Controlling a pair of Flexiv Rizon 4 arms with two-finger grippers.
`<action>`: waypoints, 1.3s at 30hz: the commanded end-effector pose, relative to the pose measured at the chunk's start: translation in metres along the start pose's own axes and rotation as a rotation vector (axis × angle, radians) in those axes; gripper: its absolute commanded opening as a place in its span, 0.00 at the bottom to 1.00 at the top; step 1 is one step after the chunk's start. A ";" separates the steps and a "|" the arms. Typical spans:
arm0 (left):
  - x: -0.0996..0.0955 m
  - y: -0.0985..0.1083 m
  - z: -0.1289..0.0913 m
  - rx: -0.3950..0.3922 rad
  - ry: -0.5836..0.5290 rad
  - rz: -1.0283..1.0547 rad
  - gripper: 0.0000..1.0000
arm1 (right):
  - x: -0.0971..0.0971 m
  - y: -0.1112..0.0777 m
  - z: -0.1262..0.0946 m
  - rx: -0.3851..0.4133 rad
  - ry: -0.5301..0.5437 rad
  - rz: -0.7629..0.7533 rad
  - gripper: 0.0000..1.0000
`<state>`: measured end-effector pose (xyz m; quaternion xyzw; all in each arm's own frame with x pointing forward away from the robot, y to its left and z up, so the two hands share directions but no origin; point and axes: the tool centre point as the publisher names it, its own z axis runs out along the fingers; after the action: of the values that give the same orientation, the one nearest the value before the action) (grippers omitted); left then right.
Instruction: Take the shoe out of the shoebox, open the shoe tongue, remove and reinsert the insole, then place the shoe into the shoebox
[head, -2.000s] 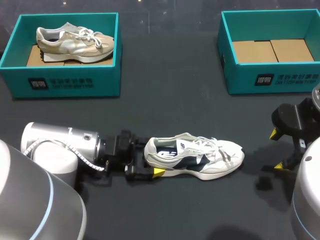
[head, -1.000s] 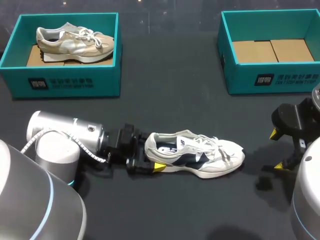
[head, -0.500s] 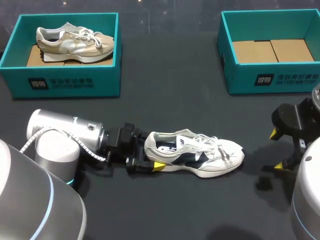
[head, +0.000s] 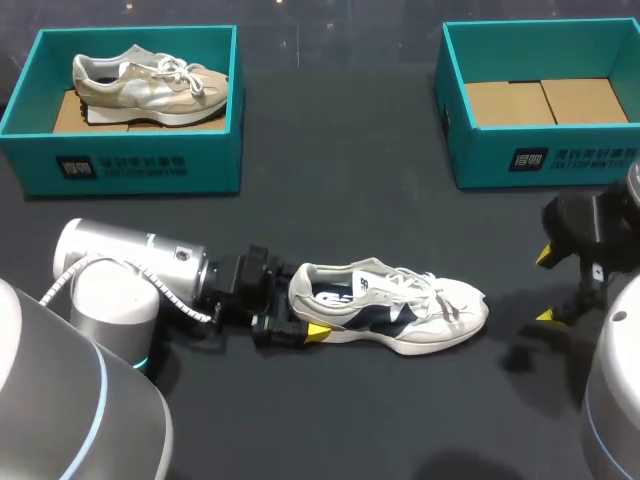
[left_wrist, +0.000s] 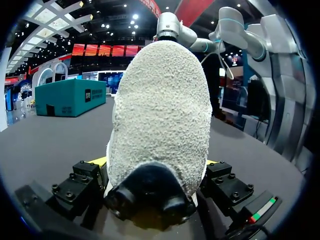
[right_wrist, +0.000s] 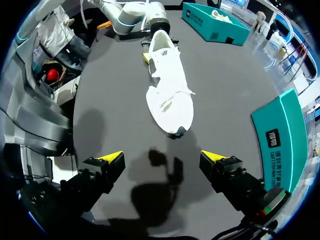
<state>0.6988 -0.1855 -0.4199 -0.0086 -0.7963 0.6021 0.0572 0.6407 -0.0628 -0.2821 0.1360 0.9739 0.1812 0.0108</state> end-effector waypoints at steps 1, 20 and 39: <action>-0.005 0.003 -0.002 -0.003 0.002 0.000 0.00 | 0.005 0.027 0.002 0.077 -0.035 0.091 1.00; -0.005 0.003 -0.002 -0.003 0.002 0.000 0.00 | 0.044 0.131 0.004 0.186 -0.129 0.506 1.00; -0.005 0.003 -0.002 -0.003 0.002 0.000 0.00 | 0.057 0.161 0.012 0.214 -0.207 0.811 1.00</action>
<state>0.6992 -0.1853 -0.4199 -0.0085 -0.7963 0.6021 0.0572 0.6263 0.0782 -0.2338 0.4813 0.8727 0.0818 0.0018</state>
